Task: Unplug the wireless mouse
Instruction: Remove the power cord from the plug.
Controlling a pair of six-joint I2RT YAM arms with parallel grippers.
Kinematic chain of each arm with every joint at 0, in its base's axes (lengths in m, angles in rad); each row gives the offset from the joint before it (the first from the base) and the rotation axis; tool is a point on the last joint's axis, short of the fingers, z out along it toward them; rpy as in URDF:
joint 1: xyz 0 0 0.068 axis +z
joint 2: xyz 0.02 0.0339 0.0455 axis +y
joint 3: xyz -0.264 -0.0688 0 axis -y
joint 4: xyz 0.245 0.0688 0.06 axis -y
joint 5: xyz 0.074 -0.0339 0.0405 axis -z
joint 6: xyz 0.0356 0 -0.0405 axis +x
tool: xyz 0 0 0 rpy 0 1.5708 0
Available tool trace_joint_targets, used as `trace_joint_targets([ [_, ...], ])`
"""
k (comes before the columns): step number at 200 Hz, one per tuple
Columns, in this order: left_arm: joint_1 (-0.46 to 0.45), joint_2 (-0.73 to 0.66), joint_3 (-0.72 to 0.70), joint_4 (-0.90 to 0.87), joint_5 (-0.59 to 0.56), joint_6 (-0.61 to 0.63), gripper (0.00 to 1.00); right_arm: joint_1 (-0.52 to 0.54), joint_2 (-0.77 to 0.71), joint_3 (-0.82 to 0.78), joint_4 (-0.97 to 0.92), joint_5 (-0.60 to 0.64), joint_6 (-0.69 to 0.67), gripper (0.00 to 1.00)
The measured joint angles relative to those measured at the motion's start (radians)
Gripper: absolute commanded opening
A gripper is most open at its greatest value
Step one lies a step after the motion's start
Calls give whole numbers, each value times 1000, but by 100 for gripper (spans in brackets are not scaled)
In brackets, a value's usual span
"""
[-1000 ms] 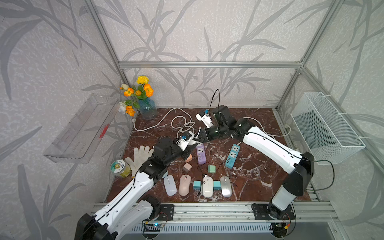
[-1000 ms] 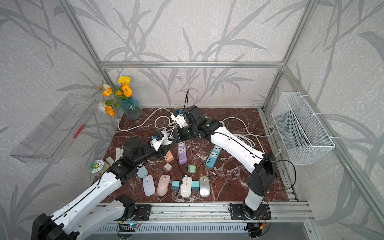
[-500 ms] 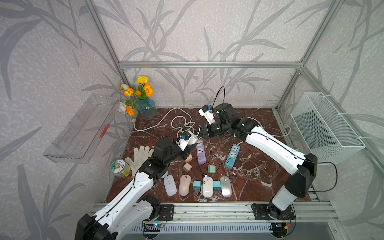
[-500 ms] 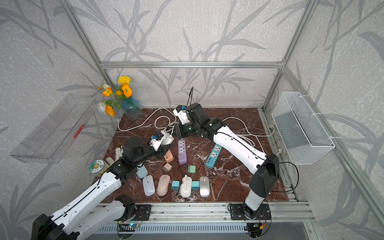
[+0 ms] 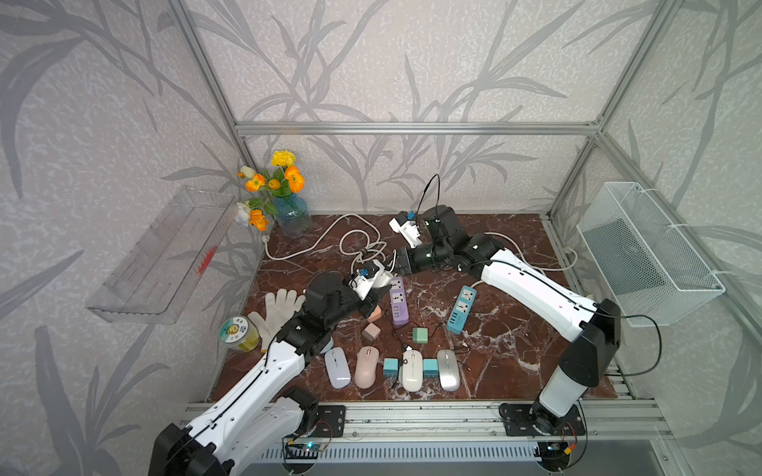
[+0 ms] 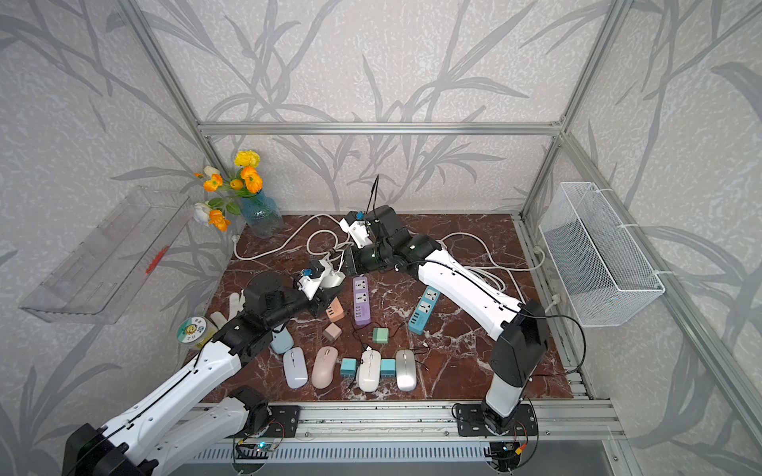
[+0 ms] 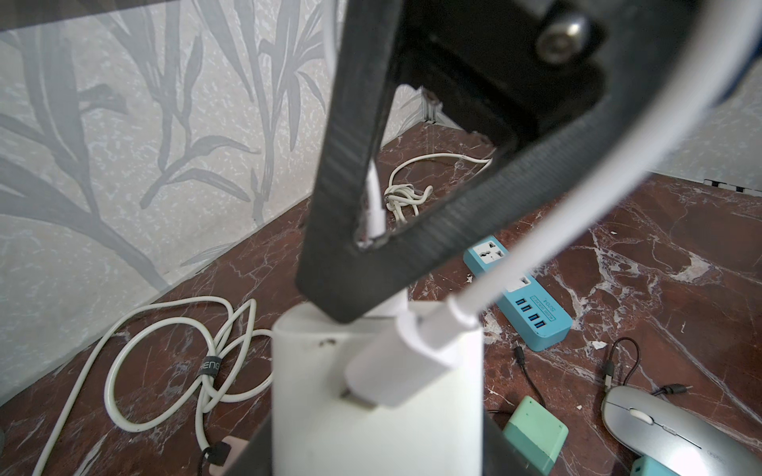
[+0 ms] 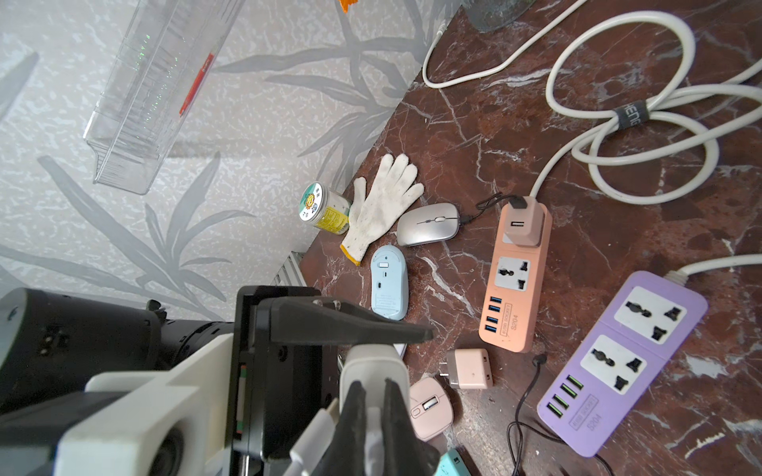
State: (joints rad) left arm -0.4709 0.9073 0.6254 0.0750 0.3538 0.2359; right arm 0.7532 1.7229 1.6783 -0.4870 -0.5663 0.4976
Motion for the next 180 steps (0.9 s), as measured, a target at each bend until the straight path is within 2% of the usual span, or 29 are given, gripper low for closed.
trace_joint_targets([
  [43,0,5,0,15,4,-1,0,-24,-11,-12,3,-12,50,0],
  [75,-17,21,3,35,41,0,0,-82,-76,-105,32,-71,151,0],
  [118,-6,55,-2,-129,41,17,0,-250,-162,-117,94,67,199,0],
  [156,-7,72,4,-206,16,-14,0,-210,-196,-132,95,122,160,0],
  [180,-7,83,31,-269,-60,-141,0,-175,-198,-158,62,177,99,0],
])
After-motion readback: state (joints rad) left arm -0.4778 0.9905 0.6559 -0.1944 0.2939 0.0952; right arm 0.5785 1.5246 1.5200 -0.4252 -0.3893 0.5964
